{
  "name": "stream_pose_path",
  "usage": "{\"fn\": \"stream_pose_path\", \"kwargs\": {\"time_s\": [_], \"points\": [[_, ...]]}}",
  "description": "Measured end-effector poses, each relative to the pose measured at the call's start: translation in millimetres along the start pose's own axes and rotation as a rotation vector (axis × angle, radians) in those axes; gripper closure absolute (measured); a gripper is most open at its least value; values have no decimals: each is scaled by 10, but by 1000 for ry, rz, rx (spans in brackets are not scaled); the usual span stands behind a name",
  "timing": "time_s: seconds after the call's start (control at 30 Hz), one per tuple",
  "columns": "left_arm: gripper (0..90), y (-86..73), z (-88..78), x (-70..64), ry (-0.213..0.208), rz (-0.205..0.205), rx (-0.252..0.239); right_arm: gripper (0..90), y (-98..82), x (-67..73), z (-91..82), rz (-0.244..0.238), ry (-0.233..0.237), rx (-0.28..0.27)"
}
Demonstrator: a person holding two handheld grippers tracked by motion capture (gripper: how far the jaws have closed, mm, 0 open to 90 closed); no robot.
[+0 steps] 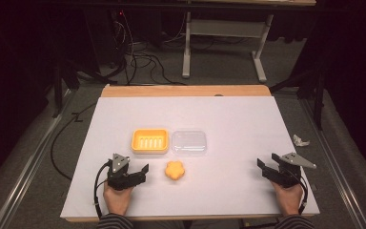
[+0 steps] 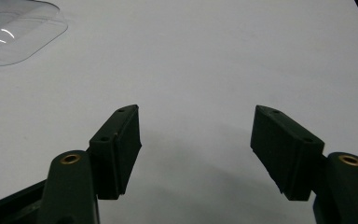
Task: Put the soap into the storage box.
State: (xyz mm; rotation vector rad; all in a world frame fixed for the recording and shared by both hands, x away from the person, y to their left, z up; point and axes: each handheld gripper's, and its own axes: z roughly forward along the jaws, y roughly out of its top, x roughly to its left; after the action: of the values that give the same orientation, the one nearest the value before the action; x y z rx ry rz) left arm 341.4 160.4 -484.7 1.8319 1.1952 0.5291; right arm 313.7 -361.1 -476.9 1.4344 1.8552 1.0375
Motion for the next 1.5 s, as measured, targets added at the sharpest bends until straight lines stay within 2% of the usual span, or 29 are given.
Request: {"fn": "stream_pose_path", "kwargs": {"time_s": [0.3, 0.47, 0.6, 0.8, 0.9, 1.1, 1.17, 1.5], "points": [[178, -1, -2, -12, 5, 10, -2, 335, 0, -2, 0, -3, 1, -2], [181, -16, -34, -3, 8, -4, -39, 336, 6, 8, 16, -6, -4, 19], [187, -5, -22, 6, -3, -5, -23, 339, 1, 3, 2, -10, -10, 1], [176, 14, -5, -15, 30, 1, -2, 339, 1, 9, 3, -10, -7, 1], [176, 27, 4, -38, 25, 15, 13, 338, 2, 5, 4, -10, -6, 2], [178, 25, -21, -90, -7, 44, 47, 335, -3, 1, -8, -5, -6, -9], [200, 30, -33, -106, -37, 38, 66, 335, -2, -1, -4, -4, -3, -6], [190, 48, -90, -227, -92, 57, 56, 336, -2, 5, -3, -5, -2, -3]]}}
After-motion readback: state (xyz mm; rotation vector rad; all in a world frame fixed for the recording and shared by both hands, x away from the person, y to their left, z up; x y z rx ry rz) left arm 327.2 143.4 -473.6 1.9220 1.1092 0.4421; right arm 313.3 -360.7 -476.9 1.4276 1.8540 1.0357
